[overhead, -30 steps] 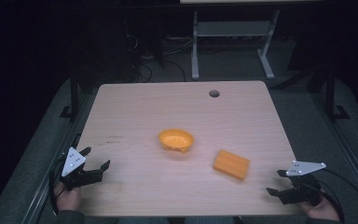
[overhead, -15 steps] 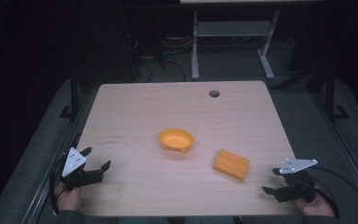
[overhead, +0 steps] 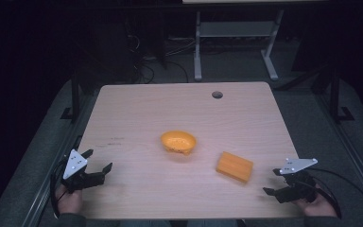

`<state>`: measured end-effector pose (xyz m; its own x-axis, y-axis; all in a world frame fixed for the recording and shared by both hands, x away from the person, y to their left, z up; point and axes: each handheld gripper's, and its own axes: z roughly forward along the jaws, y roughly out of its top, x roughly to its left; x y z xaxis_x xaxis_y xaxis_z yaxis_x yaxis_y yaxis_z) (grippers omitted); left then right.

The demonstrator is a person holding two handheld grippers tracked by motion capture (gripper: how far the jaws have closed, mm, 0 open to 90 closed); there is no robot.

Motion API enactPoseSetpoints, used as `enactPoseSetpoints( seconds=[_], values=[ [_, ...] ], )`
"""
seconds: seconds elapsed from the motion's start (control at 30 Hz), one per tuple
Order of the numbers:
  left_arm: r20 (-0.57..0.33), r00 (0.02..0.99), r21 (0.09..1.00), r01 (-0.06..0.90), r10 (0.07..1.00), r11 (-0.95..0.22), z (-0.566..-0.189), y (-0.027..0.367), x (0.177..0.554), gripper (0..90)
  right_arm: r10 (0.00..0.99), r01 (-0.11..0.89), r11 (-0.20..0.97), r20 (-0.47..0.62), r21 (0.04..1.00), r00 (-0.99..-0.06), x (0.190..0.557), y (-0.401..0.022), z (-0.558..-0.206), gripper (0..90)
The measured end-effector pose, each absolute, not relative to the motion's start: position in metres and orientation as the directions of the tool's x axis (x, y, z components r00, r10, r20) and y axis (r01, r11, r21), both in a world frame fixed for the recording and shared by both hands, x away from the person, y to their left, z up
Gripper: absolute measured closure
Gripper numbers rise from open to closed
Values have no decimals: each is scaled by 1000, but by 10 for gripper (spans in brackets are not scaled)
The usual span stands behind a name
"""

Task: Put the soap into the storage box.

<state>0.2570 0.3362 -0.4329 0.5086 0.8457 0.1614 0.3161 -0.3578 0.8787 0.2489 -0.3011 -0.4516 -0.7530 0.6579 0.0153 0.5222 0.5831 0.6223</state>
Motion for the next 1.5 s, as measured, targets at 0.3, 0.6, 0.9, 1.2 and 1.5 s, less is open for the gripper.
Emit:
enactPoseSetpoints(
  seconds=[0.3,0.6,0.9,1.2,1.5],
  values=[
    [163,512,877,317,844,-362,-433,336,257,139,647,512,596,8,619,-763,251,-298,-448,196],
    [168,514,875,315,841,-368,-433,335,258,139,635,505,609,5,612,-772,256,-292,-442,192],
    [165,513,876,317,842,-365,-433,335,257,139,621,496,625,1,603,-784,263,-283,-437,189],
    [162,513,876,318,843,-362,-433,335,257,139,610,481,638,-13,602,-793,270,-276,-429,186],
    [163,515,878,314,842,-362,-433,335,257,139,593,473,654,-13,591,-805,278,-268,-426,185]
  ],
)
